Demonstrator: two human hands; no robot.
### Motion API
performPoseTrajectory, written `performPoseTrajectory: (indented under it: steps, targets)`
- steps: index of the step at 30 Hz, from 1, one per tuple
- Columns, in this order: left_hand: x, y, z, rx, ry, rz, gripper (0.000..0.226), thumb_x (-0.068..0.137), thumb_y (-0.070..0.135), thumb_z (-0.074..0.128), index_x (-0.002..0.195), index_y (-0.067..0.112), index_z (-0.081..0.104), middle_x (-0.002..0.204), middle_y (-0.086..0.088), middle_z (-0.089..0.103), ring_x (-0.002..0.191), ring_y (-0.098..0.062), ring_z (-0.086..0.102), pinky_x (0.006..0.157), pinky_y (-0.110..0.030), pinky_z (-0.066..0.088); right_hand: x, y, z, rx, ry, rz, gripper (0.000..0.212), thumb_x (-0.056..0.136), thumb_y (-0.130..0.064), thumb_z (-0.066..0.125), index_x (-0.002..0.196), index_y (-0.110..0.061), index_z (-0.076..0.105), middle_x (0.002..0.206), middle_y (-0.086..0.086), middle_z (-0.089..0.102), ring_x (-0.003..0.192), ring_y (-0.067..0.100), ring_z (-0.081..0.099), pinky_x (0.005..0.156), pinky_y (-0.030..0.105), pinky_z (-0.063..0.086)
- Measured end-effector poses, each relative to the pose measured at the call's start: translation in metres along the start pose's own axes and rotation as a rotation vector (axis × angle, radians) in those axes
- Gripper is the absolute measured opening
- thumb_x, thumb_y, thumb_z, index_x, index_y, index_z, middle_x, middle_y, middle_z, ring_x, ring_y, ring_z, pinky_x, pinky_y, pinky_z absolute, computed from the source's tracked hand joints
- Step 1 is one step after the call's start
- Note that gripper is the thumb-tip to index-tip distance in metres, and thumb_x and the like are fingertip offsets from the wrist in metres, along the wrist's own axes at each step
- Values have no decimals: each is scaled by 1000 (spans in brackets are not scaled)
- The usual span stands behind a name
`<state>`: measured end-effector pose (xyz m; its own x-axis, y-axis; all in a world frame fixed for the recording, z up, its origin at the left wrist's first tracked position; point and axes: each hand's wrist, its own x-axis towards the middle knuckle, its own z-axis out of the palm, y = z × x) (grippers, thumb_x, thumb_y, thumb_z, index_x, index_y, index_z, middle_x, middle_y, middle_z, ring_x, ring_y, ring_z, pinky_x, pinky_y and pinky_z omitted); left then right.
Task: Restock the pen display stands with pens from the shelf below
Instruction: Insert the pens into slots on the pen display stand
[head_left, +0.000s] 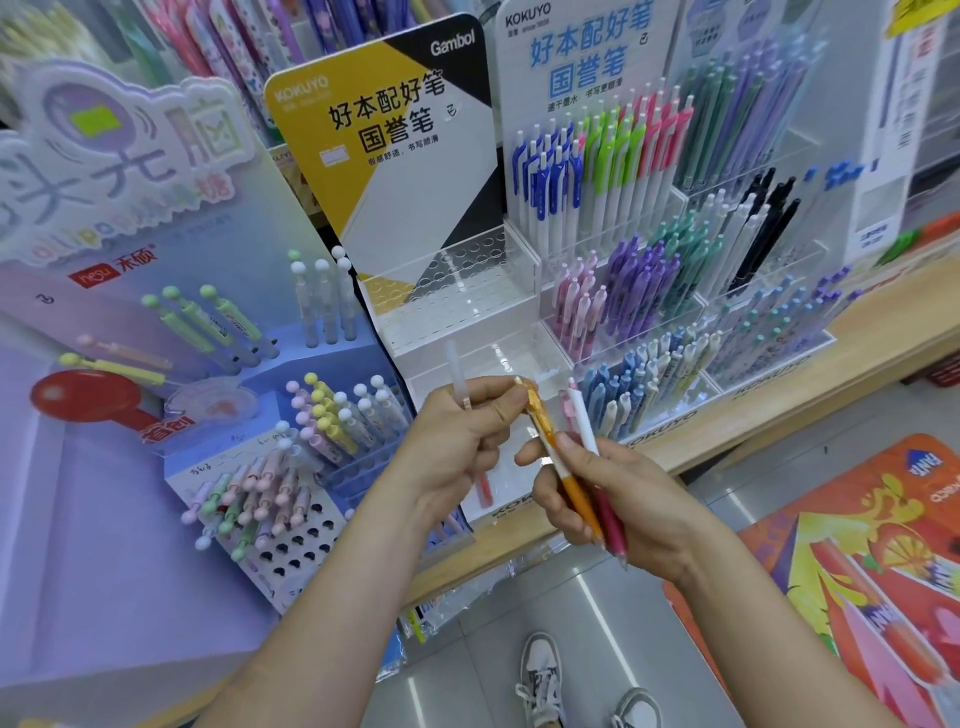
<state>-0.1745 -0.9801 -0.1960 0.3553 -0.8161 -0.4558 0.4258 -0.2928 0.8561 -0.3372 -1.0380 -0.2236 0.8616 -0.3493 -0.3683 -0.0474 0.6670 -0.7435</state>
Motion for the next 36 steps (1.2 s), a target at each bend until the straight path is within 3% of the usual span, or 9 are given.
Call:
performPoseTrajectory:
  steps: [5, 8, 12, 16, 19, 28, 31, 34, 36]
  targets:
    - [-5, 9, 11, -612, -166, -90, 22, 94, 32, 48, 104, 14, 56, 99, -11, 61, 67, -13, 47, 53, -18, 33, -2, -13, 10, 10, 130, -80, 18, 92, -24, 53, 97, -9, 62, 67, 4, 41, 43, 8, 26, 37, 16, 19]
    - [-5, 14, 20, -702, -195, -67, 17, 89, 26, 51, 101, 15, 56, 98, -12, 60, 72, -15, 50, 64, -21, 31, -6, -18, 21, -156, 201, -134, 15, 86, -31, 62, 77, -23, 70, 63, 0, 36, 47, 11, 22, 40, 21, 15]
    - [3, 17, 34, -680, -206, 20, 21, 88, 27, 53, 104, 15, 58, 98, -10, 59, 71, -16, 53, 70, -26, 32, -18, -28, 25, -223, 296, -154, 28, 82, -33, 66, 81, -5, 60, 56, 1, 46, 39, 9, 24, 38, 18, 18]
    - [8, 21, 64, -361, -185, 176, 31, 93, 30, 51, 116, 13, 61, 97, -6, 59, 81, -17, 54, 73, -32, 42, -35, -42, 16, -127, 375, -206, 26, 78, -30, 68, 72, -5, 64, 61, 9, 57, 40, 10, 22, 39, 18, 16]
    - [7, 23, 94, 13, -185, 284, 36, 82, 35, 60, 113, 16, 63, 87, -1, 60, 79, -16, 57, 69, -34, 47, -50, -59, -1, -44, 482, -306, 23, 76, -25, 69, 67, -6, 59, 45, -2, 43, 38, 8, 20, 38, 17, 15]
    - [46, 44, 206, 298, -113, 586, 22, 77, -3, 74, 84, 15, 63, 69, 1, 62, 64, -10, 57, 61, -25, 48, -118, -133, -104, -36, 790, -581, 22, 65, -24, 76, 65, -13, 57, 46, -2, 24, 38, 10, 16, 37, 16, 18]
    - [62, 46, 258, 289, 2, 693, 32, 76, -4, 74, 94, 18, 60, 79, 4, 61, 71, -8, 56, 67, -20, 48, -147, -175, -152, -136, 868, -667, 19, 70, -19, 78, 68, -10, 61, 46, -3, 27, 39, 11, 19, 38, 17, 20]
    - [78, 51, 312, 722, 153, 1182, 28, 83, 18, 70, 109, 26, 64, 102, 5, 58, 91, -9, 55, 82, -18, 44, -176, -220, -200, -318, 935, -742, 12, 78, -8, 77, 72, -6, 67, 46, -9, 41, 40, 6, 33, 41, 14, 28]
    - [94, 46, 356, 1040, 14, 1464, 31, 86, 28, 63, 115, 19, 67, 108, 3, 62, 96, -15, 56, 89, -20, 40, -191, -249, -226, -468, 921, -762, 13, 78, -11, 79, 71, -4, 69, 49, -10, 47, 44, 4, 41, 45, 12, 32]
